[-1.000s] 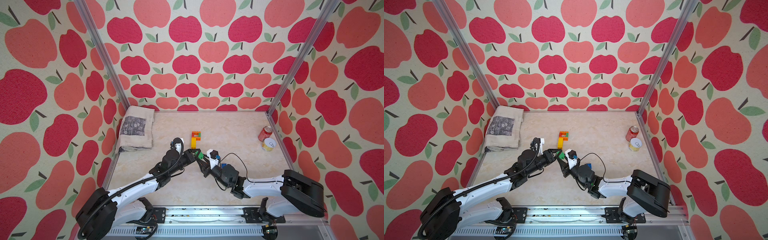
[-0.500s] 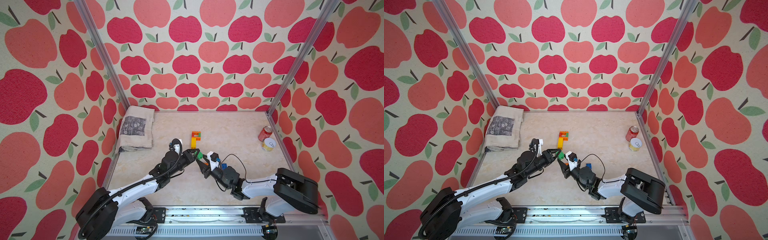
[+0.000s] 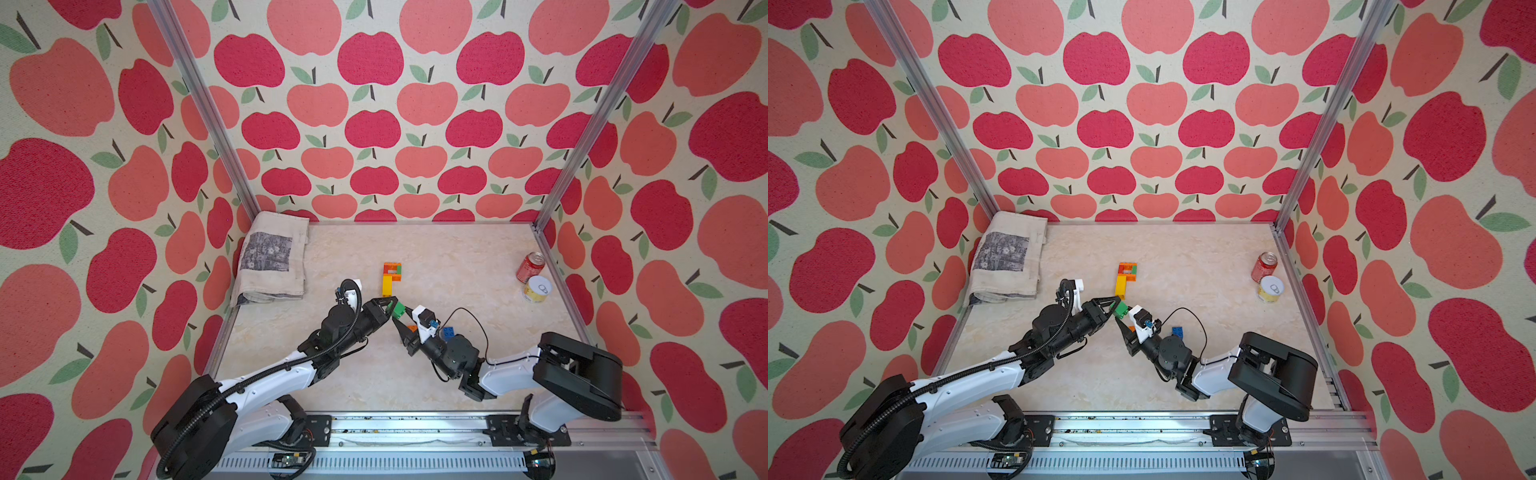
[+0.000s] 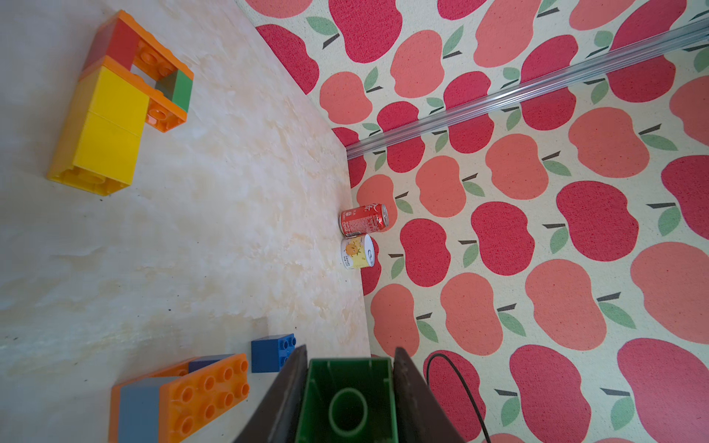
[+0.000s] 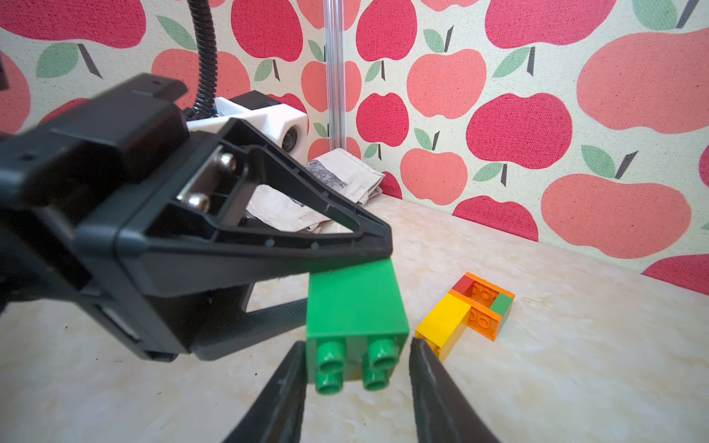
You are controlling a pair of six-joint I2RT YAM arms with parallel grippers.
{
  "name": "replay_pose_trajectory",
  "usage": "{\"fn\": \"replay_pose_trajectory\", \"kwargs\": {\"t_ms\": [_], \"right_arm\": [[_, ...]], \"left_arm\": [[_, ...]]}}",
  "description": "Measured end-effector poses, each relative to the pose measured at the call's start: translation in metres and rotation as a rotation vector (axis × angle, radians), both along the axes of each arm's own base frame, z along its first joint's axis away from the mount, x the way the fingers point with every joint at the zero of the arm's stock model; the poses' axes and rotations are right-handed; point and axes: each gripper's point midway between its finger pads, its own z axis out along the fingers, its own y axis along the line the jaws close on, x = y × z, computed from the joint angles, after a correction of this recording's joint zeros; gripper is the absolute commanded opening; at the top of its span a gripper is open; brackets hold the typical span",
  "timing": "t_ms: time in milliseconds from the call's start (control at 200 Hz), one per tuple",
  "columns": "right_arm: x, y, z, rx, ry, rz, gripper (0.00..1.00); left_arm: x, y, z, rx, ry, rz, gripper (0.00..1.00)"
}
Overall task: Assemble the letter p with lego
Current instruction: Pick up the lego brick from the center of the board.
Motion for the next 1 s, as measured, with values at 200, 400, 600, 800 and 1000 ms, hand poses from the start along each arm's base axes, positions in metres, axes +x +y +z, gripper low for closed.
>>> {"fn": "replay_pose_trajectory", "kwargs": {"t_ms": [200,400,600,800,1000], "right_arm": [[0.001,0.003,0.007,0.016,-0.007,0.001,0.41],[-0.001,0.005,0.010,0.030,-0.006,0.015,0.22],[0.001,-0.007,0.014,0.031,0.008,-0.022,0.11],[0.009,-0.028,0.041,-0.050,0.119,-0.099,0.10],[0.029,-0.053,0.055,-0.235,0.305,-0.186,0.11]], "left_arm": [[-0.001,-0.001,0.001,-0.010,-0.005,-0.002,0.39],[-0.001,0.000,0.001,-0.023,-0.003,0.003,0.40],[0.000,0.006,-0.001,0.008,-0.012,0.016,0.59],[0.002,0.048,0.011,0.115,-0.072,0.109,0.70],[-0.001,0.104,0.025,0.246,-0.151,0.228,0.70]]}}
